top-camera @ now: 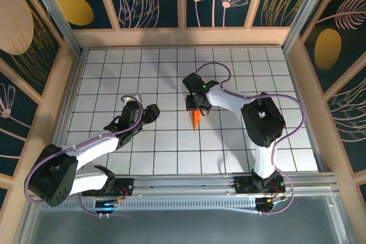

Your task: Fold a paper plane with a square sheet of paper (fold left side to right side)

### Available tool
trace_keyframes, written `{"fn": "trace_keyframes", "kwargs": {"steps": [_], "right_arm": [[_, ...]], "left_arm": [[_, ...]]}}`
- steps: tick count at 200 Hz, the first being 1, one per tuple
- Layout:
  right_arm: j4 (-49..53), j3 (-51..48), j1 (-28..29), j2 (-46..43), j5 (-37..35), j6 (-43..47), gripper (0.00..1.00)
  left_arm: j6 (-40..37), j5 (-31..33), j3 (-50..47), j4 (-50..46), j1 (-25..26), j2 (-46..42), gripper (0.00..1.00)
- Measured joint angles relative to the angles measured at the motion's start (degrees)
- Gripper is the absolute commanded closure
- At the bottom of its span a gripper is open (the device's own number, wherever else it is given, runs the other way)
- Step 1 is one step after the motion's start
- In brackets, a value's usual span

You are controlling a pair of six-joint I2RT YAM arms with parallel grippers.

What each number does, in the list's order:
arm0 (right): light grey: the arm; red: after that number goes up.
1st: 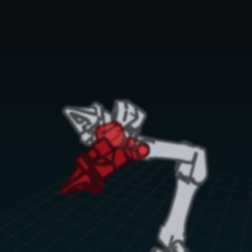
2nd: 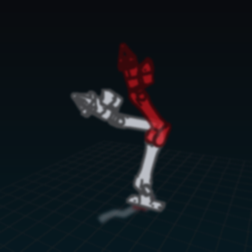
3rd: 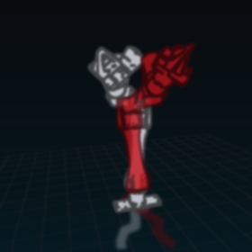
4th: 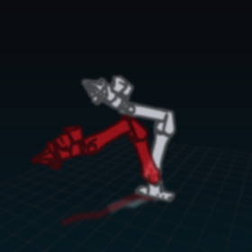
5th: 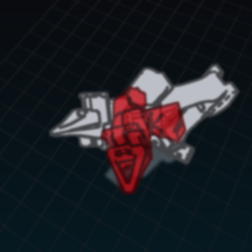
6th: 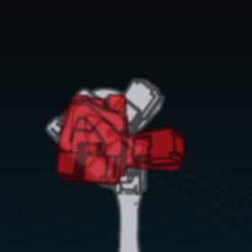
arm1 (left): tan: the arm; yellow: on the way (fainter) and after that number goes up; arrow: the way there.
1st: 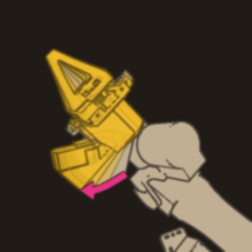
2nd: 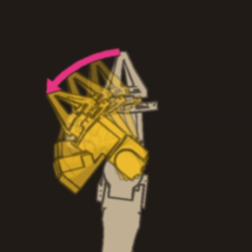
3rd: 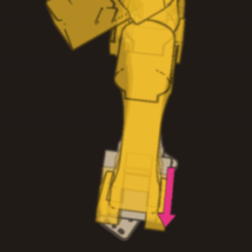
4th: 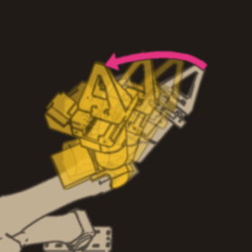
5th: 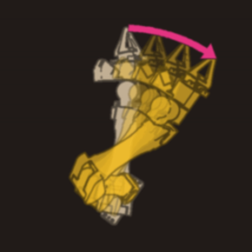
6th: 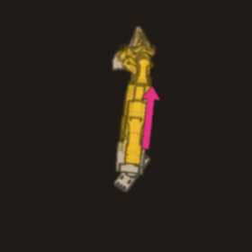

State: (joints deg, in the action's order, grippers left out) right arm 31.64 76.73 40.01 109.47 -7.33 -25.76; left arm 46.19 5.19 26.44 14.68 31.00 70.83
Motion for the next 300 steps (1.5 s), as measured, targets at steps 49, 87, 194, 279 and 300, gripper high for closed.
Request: {"fn": "trace_keyframes", "kwargs": {"steps": [49, 87, 194, 279, 300], "right_arm": [[0.4, 0.0, 0.1, 0.5, -0.4, -0.3, 0.57], [0.6, 0.0, 0.1, 0.9, -0.7, -0.8, 0.74], [0.3, 0.0, -0.3, -6.9, -3.2, 1.0, 1.00], [-30.5, -16.8, -8.8, -15.0, 26.3, -4.2, 1.00], [-39.0, -18.7, -8.3, -10.9, 33.1, -7.7, 1.00]], "left_arm": [[0.0, 0.0, 0.0, 0.0, 0.0, 0.9, 0.38], [0.0, 0.5, 0.0, -0.7, 0.0, 0.8, 0.37], [0.0, 7.8, -0.5, -5.2, 0.0, -9.9, 0.35], [1.1, 19.3, -7.5, -9.1, 0.0, -28.7, 0.23], [1.7, 21.0, -9.2, -9.5, 0.0, -32.0, 0.22]]}}
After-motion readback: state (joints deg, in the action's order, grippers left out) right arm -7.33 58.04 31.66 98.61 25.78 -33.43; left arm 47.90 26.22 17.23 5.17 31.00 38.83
